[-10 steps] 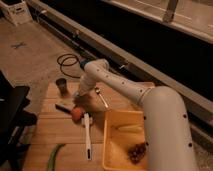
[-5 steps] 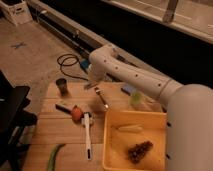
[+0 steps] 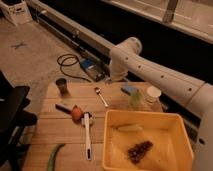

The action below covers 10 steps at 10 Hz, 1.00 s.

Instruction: Place towel in plastic cup

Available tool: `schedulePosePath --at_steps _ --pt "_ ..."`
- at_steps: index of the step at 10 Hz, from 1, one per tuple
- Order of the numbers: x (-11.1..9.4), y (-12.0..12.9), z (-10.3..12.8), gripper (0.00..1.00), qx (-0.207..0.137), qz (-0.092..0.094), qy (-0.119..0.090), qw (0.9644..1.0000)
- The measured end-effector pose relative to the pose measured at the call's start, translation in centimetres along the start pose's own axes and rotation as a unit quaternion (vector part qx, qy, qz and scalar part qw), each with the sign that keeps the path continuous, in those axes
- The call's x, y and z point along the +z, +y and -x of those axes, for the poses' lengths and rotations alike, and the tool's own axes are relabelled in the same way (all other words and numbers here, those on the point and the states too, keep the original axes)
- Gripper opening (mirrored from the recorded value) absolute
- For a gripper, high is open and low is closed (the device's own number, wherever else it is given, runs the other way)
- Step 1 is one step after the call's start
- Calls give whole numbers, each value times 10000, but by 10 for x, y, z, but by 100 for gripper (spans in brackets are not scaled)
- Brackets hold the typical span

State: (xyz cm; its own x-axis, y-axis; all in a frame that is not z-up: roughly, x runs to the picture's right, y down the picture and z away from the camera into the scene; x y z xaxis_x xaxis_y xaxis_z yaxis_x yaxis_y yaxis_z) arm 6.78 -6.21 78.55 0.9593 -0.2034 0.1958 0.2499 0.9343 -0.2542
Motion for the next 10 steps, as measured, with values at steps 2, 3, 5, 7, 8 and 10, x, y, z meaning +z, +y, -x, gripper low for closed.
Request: schedulePosePath --at_steps 2,3,5,7,8,10 --pt "-21 23 -56 0 608 -23 392 9974" --pt "-25 31 -71 0 765 -27 453 9960" --pt "-25 31 -71 0 784 -36 446 9959" --pt "-26 32 -73 0 796 -37 455 9958" --pt "-26 32 -72 0 790 -40 449 9959" --pt "-25 31 -71 0 786 -56 461 9958"
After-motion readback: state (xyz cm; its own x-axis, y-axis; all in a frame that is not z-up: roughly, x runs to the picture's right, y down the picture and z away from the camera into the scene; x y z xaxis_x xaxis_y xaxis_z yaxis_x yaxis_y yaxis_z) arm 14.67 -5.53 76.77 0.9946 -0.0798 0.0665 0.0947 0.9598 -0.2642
